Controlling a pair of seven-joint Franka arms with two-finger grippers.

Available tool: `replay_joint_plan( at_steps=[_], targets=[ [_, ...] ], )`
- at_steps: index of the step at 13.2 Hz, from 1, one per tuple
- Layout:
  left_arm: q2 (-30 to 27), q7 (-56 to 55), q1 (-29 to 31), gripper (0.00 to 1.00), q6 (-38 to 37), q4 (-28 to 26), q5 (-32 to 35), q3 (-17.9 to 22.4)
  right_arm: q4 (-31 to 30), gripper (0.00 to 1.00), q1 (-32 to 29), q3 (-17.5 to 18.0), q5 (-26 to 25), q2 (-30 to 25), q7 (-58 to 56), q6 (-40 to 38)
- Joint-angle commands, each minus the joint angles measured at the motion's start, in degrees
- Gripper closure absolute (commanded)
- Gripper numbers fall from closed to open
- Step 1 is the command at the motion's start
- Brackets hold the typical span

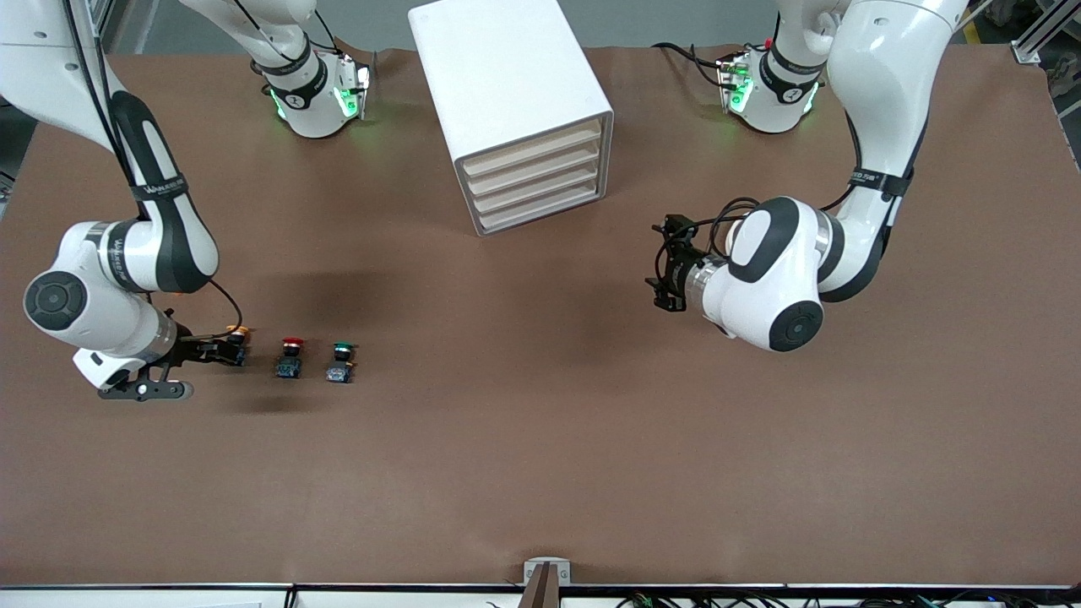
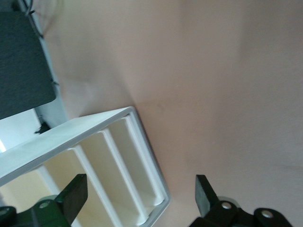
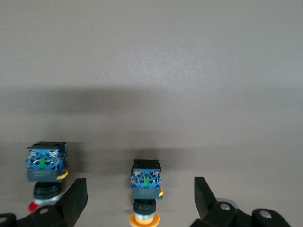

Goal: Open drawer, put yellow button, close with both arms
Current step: 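Grasp the yellow button with the right gripper while the left gripper reaches the drawer, then pull the top drawer open with the left gripper while the right gripper lifts the button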

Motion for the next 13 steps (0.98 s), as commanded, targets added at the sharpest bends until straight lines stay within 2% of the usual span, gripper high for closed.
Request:
replay_joint_plan(
  at_steps=[1,3,9,12,13],
  targets=[
    [2.5,-1.4,-1.0,0.00,-3.1,1.5,-4.0,0.1,-3.3,0.00,-2.0,0.9,-1.6,0.2,0.0,4.2],
    [3.3,-5.4,-3.6,0.00,-3.3,1.6,-7.5,0.2,-4.1,0.00,-2.1,0.9,-1.6,0.6,0.0,4.4],
    [5.9,-19.6,-10.0,0.00,-9.4,2.0,-7.8,0.1,-4.8,0.00,-2.8,0.9,-1.6,2.1,0.0,5.2],
    [6.0,-23.1,-11.2,0.00,-11.7,2.1,-11.6,0.1,-4.7,0.00,-2.9,0.9,-1.6,3.2,0.0,5.4],
    [6.3,-23.2,-11.8,0.06,-11.7,2.1,-12.9,0.1,-4.7,0.00,-2.9,1.0,-1.6,3.5,0.0,5.5]
  ],
)
